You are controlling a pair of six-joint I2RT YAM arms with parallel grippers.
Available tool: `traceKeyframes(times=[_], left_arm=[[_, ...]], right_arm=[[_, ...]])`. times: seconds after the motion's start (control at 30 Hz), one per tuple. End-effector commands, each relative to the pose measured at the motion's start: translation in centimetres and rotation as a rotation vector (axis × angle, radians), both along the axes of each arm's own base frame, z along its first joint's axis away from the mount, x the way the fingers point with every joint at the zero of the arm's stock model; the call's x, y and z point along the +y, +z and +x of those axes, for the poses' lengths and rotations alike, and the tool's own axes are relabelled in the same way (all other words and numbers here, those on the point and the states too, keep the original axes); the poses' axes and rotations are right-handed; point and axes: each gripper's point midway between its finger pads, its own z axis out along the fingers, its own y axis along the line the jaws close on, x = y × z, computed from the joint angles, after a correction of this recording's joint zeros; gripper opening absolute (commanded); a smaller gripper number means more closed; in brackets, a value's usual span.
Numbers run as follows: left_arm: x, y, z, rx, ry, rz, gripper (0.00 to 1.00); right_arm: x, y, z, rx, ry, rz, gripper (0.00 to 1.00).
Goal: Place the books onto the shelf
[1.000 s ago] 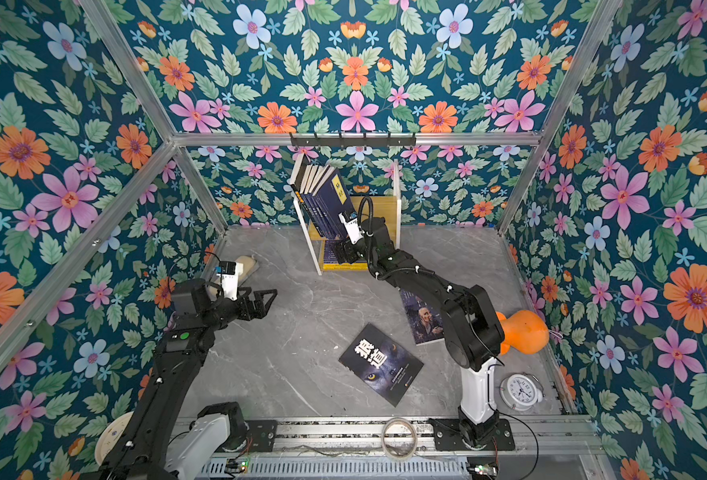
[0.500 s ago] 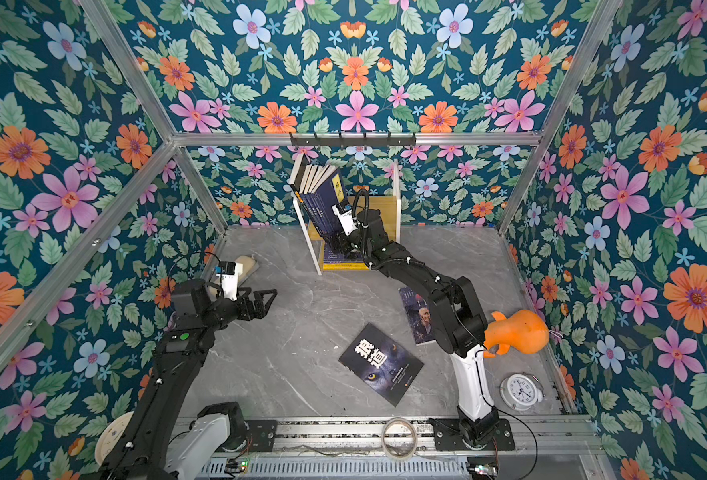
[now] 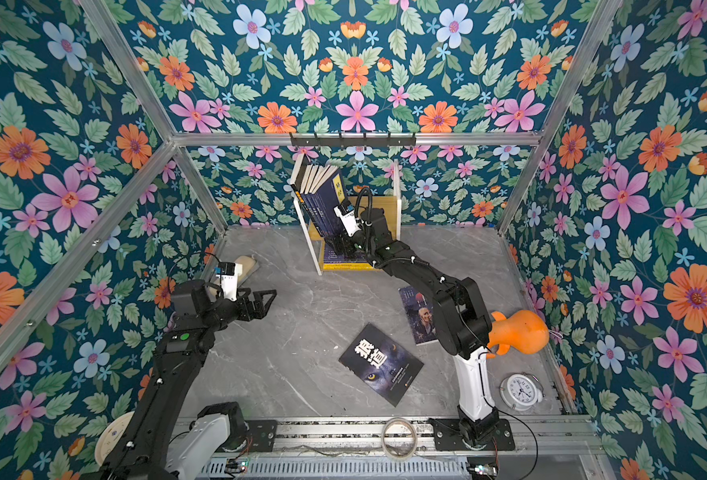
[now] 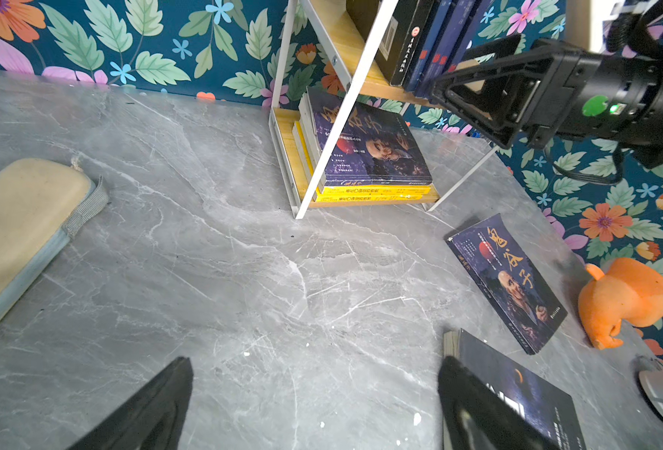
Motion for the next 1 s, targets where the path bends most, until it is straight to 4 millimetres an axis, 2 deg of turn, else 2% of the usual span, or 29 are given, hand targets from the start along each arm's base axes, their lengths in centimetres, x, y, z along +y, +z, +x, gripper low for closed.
traceKeyframes(times=[0.0, 0.2, 0.3, 0.37, 0.47, 0.53, 0.6, 0.8, 0.97], left_arm=[[0.0, 0.3, 0.2, -0.02, 0.003, 0.0, 1.0], [-0.4, 0.4, 0.1, -0.013, -0.015, -0.027, 1.0], [-0.1, 0.0, 0.2, -0.011, 0.0, -0.018, 1.0], [-0.3, 0.3, 0.1, -0.01, -0.007, -0.03, 1.0], [-0.4, 0.2, 0.0, -0.012, -0.017, -0.026, 1.0], [-0.6, -0.1, -0.1, -0.013, -0.023, -0.007, 1.0], [-1.1, -0.2, -0.2, -0.002, -0.042, -0.011, 1.0], [-2.6, -0.9, -0.2, 0.022, -0.098, -0.057, 1.0], [-4.3, -1.3, -0.6, 0.056, -0.167, -0.098, 1.0]], right_arm=[[-0.6, 1.2, -1.2, -0.005, 0.004, -0.002, 0.85], [-2.6, 3.3, -3.1, -0.011, -0.049, 0.04, 0.87], [-3.1, 3.6, -3.2, -0.003, -0.077, 0.044, 0.86], [-3.9, 4.0, -3.0, 0.025, -0.133, 0.061, 0.81], [-4.5, 4.4, -4.6, 0.057, -0.143, 0.095, 0.7], [-5.6, 4.0, -5.8, 0.073, -0.188, 0.104, 0.69], [-7.6, 3.7, -7.3, 0.107, -0.267, 0.134, 0.69], [-11.8, -0.7, -11.5, 0.283, -0.411, 0.156, 0.7], [-14.4, -4.6, -15.1, 0.438, -0.497, 0.151, 0.72]])
